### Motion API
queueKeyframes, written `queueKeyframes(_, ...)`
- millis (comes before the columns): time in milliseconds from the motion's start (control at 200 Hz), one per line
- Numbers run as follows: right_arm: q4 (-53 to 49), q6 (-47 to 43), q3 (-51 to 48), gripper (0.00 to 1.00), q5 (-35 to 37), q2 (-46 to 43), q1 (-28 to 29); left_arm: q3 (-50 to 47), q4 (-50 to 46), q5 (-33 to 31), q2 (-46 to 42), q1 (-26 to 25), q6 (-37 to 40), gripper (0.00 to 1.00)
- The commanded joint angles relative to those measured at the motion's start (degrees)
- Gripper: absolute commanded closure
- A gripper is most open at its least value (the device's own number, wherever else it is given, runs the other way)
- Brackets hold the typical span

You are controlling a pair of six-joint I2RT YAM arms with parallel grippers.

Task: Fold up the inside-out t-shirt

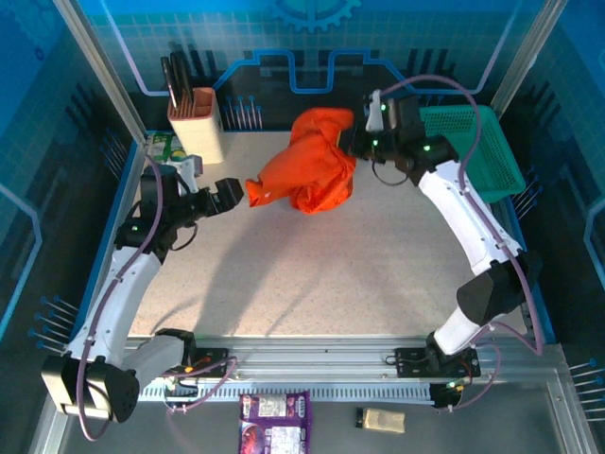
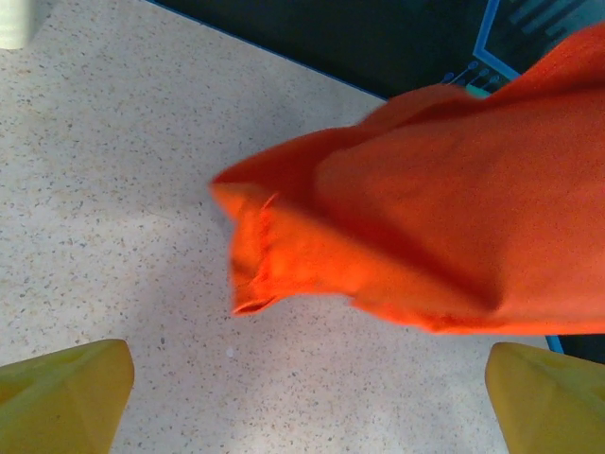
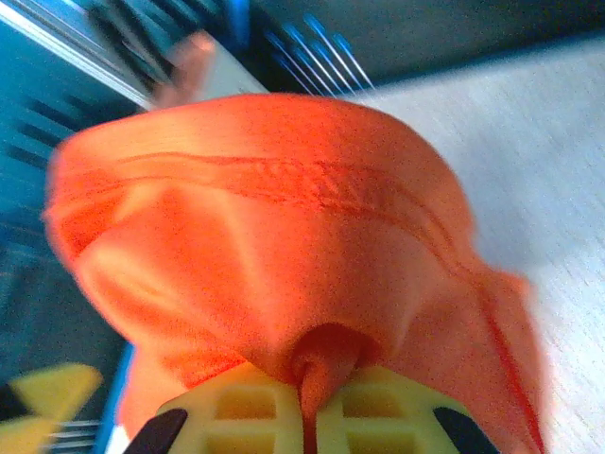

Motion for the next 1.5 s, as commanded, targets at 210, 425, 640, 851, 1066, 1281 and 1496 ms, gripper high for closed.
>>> queueKeyframes(210,-6.9,-5.0,-16.0,0.61,19.6,-2.7,-3.1,-4.8,-3.3,1.9,7.6,-4.5,0.2,0.19)
queueKeyframes(425,-4.7,-12.0,-17.2,0.53,10.8,0.8,-1.7,-6.8,-3.0,-3.7,13.9,-10.6,-1.9,0.39)
queueKeyframes(640,-5.8,-17.4,-15.7,0.4,10.4,8.1,3.4,-8.0,-1.3,-5.9,21.9,-12.3,-3.5,0.4)
queueKeyframes(851,-7.9,-19.8,-9.8,0.37,19.8,16.6,8.1,-6.9,0.9,-5.0,28.6,-13.3,-3.6,0.37)
queueKeyframes(1066,-7.0,-22.2,-3.7,0.38,22.0,23.4,8.8,-5.9,4.2,-5.2,32.7,-14.0,-3.8,0.38)
queueKeyframes(1281,-8.5,-23.2,2.0,0.49,20.7,28.3,8.1,-5.9,6.4,-6.3,34.4,-14.0,-4.2,0.61)
queueKeyframes(1496,-10.0,-21.6,3.5,0.98,21.0,26.9,5.6,-4.9,4.5,-8.3,32.7,-12.9,-1.8,0.98)
